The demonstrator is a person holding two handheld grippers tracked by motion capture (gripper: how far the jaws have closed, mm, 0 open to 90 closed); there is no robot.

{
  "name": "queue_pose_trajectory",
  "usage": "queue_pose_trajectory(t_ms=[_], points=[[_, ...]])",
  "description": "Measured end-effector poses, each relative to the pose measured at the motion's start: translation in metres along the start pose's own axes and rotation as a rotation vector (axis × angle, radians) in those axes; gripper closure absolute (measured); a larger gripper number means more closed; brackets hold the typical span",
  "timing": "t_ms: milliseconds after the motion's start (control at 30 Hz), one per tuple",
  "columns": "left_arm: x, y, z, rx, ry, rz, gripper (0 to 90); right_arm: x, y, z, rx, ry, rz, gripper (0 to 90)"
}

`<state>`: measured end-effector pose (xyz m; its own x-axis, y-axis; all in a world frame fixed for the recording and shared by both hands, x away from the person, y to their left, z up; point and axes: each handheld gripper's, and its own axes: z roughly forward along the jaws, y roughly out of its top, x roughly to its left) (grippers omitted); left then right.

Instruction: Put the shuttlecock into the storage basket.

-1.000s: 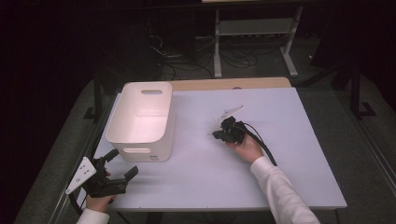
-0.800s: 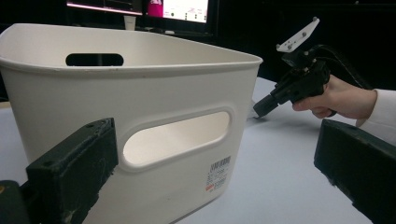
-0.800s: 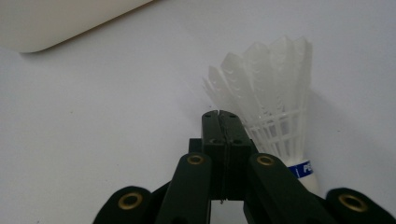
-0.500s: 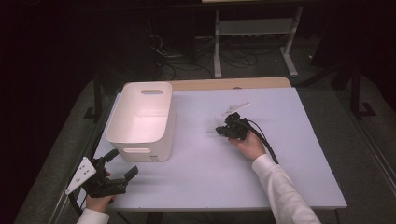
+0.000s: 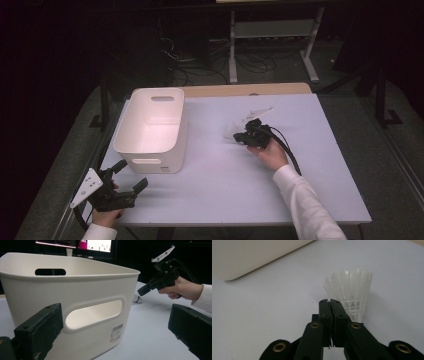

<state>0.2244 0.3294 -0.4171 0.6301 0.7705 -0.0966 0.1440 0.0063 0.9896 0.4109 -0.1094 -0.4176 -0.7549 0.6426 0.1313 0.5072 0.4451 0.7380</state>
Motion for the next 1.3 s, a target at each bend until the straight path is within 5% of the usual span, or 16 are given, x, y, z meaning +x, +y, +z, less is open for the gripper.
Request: queue_pose_trajectory(t_ms=[267, 633, 1000, 1300], points=[[0.0, 0.0, 0.0, 0.003, 0.004, -0.001, 0.0, -0.009, -0.006, -0.031, -0.066, 0.006, 0.009, 77.0], [-0.001, 0.0, 0.001, 0.006, 0.009, -0.003, 0.0, -0.018, -0.018, -0.046, -0.084, -0.012, 0.037, 55.7], [0.0, -0.001, 0.001, 0.008, 0.01, -0.005, 0.0, -0.032, -0.009, -0.036, 0.013, 0.039, 0.025, 13.4], [0.0, -0.001, 0.001, 0.007, 0.009, -0.008, 0.0, -0.043, -0.001, -0.024, 0.088, 0.067, 0.005, 0.0]])
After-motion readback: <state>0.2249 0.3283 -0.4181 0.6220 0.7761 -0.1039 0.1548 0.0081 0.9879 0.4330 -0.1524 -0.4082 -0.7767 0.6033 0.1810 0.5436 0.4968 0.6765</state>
